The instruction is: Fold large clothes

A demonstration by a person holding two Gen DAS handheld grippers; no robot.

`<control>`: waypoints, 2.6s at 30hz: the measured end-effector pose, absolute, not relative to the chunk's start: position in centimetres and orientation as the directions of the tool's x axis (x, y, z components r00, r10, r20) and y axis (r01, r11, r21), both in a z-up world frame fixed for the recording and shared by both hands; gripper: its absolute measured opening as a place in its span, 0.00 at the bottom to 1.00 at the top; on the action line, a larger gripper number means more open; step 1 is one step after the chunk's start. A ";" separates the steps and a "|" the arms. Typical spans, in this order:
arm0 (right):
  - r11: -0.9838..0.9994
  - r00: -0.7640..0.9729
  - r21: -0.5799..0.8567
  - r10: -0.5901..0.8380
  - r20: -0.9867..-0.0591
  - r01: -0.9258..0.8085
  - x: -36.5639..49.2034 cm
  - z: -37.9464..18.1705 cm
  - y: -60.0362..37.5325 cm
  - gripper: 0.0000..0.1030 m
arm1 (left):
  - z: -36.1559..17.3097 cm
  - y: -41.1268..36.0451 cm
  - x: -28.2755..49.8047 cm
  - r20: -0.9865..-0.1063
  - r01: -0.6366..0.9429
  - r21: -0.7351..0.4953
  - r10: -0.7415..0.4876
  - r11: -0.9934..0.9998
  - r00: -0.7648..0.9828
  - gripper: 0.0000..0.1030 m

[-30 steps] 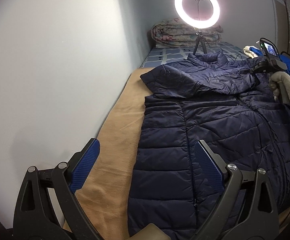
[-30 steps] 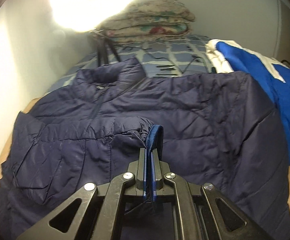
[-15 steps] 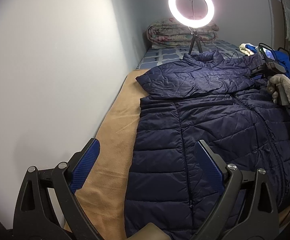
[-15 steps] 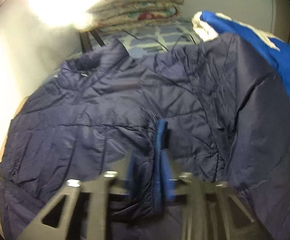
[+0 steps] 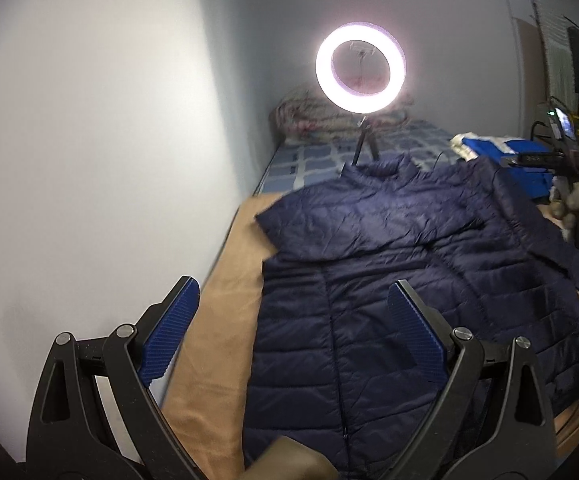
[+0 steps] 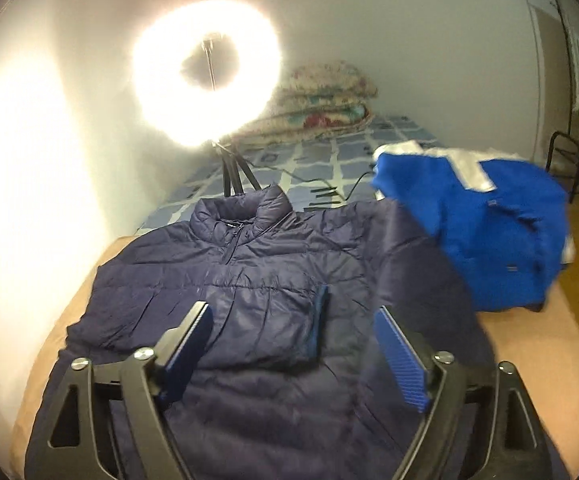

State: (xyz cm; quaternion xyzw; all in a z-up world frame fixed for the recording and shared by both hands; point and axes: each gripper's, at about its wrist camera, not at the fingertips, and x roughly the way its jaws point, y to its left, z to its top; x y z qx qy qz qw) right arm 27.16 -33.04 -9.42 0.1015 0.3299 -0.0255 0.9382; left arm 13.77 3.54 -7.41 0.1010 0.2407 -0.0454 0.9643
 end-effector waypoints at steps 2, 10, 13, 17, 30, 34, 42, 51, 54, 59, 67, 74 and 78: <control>0.980 0.769 0.159 0.008 -0.639 0.122 24.5 -7.9 -33.5 0.92 | -6.0 2.8 13.5 -0.465 0.157 0.181 -0.056 0.971 0.884 0.94; 0.964 0.762 0.181 -0.032 -0.647 0.194 11.6 -5.4 -37.5 0.93 | -0.4 -2.3 12.1 -0.457 0.269 0.221 -0.144 0.938 0.878 0.94; 0.947 0.736 0.189 -0.068 -0.673 0.260 7.6 -6.0 -40.1 0.88 | 0.7 -4.5 11.7 -0.473 0.309 0.226 -0.174 0.924 0.864 0.94; 0.901 0.696 0.233 -0.098 -0.711 0.365 2.7 -7.9 -44.1 0.74 | 1.3 -6.8 11.4 -0.541 0.395 0.085 -0.291 0.915 0.789 0.94; 0.661 0.553 0.398 -0.030 -0.833 0.636 -4.6 -17.5 -53.6 0.42 | -6.7 -10.7 13.3 -0.641 0.376 0.153 -0.198 0.914 0.742 0.94; 0.577 0.567 0.484 0.043 -0.822 0.658 -4.8 -20.7 -54.1 0.40 | -7.7 -10.2 14.4 -0.658 0.365 0.157 -0.179 0.917 0.731 0.94; 0.532 0.552 0.479 0.026 -0.834 0.698 -4.2 -23.2 -53.5 0.36 | -8.2 -7.9 15.5 -0.672 0.322 0.142 -0.147 0.936 0.726 0.94; 0.606 0.557 0.428 -0.030 -0.830 0.671 -3.0 -20.3 -52.5 0.03 | -8.1 -6.5 15.6 -0.643 0.275 0.176 -0.102 0.945 0.759 0.94; 0.665 0.581 0.400 -0.063 -0.812 0.631 -2.0 -17.3 -51.6 0.02 | -8.1 -6.0 15.7 -0.642 0.270 0.168 -0.102 0.948 0.760 0.94; 0.768 0.631 0.354 -0.082 -0.772 0.533 1.5 -11.3 -49.2 0.02 | -7.8 -4.8 16.0 -0.636 0.252 0.150 -0.102 0.956 0.765 0.94; 0.892 0.697 0.298 -0.026 -0.717 0.340 9.2 -4.7 -42.0 0.01 | -6.9 -1.9 16.5 -0.619 0.187 0.100 -0.086 0.977 0.781 0.94; 0.948 0.700 0.256 0.054 -0.713 0.188 16.4 -3.7 -34.5 0.01 | -6.0 1.0 17.0 -0.600 0.118 0.056 -0.061 0.991 0.798 0.94; 0.961 0.693 0.260 0.124 -0.710 0.094 20.8 -4.3 -29.5 0.01 | -5.5 2.7 17.3 -0.585 0.057 0.012 -0.039 0.998 0.810 0.94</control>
